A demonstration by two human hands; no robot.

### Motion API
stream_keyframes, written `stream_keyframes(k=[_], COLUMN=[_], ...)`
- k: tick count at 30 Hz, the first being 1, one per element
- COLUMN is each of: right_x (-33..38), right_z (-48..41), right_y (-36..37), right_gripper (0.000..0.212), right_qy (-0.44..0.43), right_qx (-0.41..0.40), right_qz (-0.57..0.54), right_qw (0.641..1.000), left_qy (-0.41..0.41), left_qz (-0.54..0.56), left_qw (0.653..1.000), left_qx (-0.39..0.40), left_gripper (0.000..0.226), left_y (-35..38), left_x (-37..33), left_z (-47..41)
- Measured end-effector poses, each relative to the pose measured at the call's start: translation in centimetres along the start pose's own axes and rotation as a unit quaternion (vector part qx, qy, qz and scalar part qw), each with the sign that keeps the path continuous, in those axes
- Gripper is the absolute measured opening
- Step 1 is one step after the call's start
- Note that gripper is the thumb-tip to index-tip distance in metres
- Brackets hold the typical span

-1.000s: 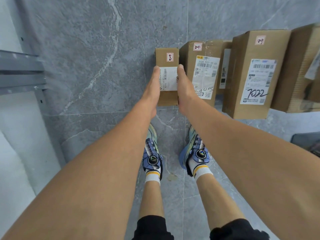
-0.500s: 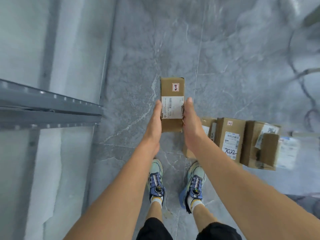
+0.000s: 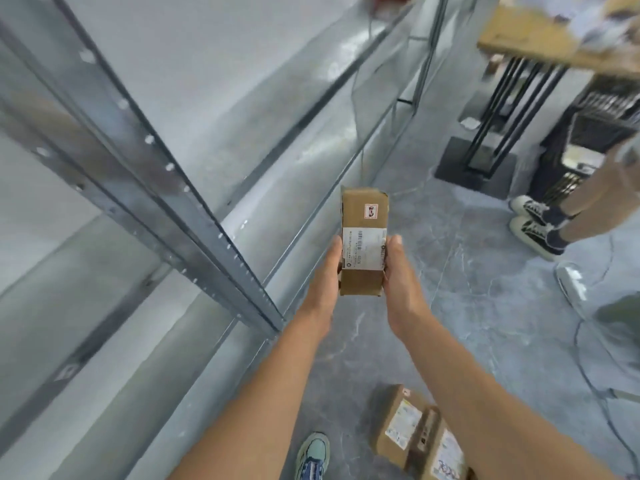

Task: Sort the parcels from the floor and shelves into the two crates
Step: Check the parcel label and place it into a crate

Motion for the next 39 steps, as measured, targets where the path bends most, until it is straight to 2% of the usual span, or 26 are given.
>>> stream_keyframes(k=[9,18,29,39], right_x=[13.9,18.3,12.7,-0.2], right_z=[11.9,25.3,45.5,67.2], right_y=[6.4,14.8,24.4,30.4], right_gripper=[0.057,0.058,0.054,0.056], right_qy=[-0.121,-0.179,-0.177,-0.143], right_qx=[0.142,0.291,0.445,0.576], right_qz=[0.055,0.091,0.117,0.153], right_qw=[0.981,0.936,0.87,0.79], left_qy=[0.143,0.224,0.271,0.253], left_qz=[0.023,0.031,0.018,0.047], left_qw=[0.982,0.942,0.869,0.797], left_qx=[-0.121,-0.248,-0.413,-0.546], left_gripper=[0.042,0.047,0.048,0.037], left_y=[-1.7,-7.1,-14.9,-19.0], left_x=[-15.6,-21.7,-19.8,-12.0], left_z=[13.6,28.4,50.5,75.2])
Point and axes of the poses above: each hand's wrist, its own z-axis away from the middle knuckle, its own y-axis out of the palm, x = y × z, the point moved 5 cm from there along -z, towards the middle knuckle, and after that the axes turned 5 degrees about y, right-handed, at the moved point
